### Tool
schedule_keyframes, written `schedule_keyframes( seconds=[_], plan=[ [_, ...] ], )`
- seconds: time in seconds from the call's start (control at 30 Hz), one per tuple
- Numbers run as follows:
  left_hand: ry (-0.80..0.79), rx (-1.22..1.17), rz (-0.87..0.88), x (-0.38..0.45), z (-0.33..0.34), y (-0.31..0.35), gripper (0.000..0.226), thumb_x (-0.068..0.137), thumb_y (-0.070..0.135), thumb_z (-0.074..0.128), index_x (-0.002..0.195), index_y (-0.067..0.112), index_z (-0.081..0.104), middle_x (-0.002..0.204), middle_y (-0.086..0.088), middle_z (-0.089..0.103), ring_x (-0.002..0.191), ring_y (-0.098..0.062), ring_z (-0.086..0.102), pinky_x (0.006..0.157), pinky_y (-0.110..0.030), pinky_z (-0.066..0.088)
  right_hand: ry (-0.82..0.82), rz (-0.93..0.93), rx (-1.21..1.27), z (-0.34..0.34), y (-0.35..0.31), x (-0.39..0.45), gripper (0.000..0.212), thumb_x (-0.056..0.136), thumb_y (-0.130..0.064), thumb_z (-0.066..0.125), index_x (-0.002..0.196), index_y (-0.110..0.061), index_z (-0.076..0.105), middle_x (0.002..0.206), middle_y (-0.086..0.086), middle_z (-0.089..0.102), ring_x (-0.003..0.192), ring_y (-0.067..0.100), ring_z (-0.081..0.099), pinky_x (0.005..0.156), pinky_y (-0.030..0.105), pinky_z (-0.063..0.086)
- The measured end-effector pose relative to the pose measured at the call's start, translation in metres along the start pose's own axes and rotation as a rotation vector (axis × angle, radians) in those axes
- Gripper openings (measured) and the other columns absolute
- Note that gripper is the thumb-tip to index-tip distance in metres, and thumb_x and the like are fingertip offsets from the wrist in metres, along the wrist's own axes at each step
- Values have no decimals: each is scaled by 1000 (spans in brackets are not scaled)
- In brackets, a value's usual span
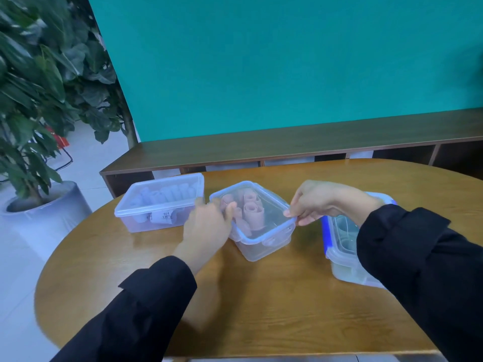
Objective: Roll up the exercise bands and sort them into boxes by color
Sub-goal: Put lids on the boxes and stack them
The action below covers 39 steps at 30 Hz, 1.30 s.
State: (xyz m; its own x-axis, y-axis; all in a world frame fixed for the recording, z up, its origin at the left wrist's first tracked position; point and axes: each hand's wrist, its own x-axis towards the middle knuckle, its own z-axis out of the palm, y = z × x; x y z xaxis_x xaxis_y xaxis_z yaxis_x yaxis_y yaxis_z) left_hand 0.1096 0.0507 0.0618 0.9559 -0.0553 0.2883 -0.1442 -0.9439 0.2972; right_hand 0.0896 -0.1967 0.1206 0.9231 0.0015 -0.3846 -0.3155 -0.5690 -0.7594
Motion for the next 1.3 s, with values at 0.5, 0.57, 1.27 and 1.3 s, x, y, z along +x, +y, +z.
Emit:
schedule_keyframes(
  seconds=[0.5, 0.57, 1.27, 1.3],
  plan=[
    [-3, -919, -250, -100, -33, -5, 36, 91, 41, 71, 120, 30, 52, 108, 12, 65, 91, -1, 62, 69, -19, 43, 147, -92, 385, 83, 39, -65, 28, 89, -14, 77, 104, 7, 66, 91, 18, 73, 75, 19, 74, 72, 29, 62],
    [37, -970, -227, -113, -22, -9, 31, 89, 39, 73, 116, 37, 57, 105, 16, 69, 93, 1, 66, 74, -19, 47, 232, -125, 452, 96, 46, -63, 28, 90, -18, 76, 101, 7, 69, 87, 16, 72, 71, 17, 70, 68, 28, 60],
    [327, -957, -216, -123, 6, -8, 15, 87, 42, 77, 100, 33, 79, 84, 26, 75, 88, 10, 68, 93, -32, 56, 440, -210, 674, 123, 50, -52, 21, 94, -15, 69, 104, 1, 61, 64, 10, 60, 55, 20, 57, 68, 40, 58],
    [321, -961, -213, -123, 7, -9, 15, 87, 42, 78, 99, 34, 78, 84, 27, 74, 88, 10, 68, 94, -33, 56, 411, -211, 709, 122, 49, -56, 20, 94, -14, 69, 104, 2, 61, 67, 11, 59, 55, 19, 57, 66, 36, 58]
  ],
)
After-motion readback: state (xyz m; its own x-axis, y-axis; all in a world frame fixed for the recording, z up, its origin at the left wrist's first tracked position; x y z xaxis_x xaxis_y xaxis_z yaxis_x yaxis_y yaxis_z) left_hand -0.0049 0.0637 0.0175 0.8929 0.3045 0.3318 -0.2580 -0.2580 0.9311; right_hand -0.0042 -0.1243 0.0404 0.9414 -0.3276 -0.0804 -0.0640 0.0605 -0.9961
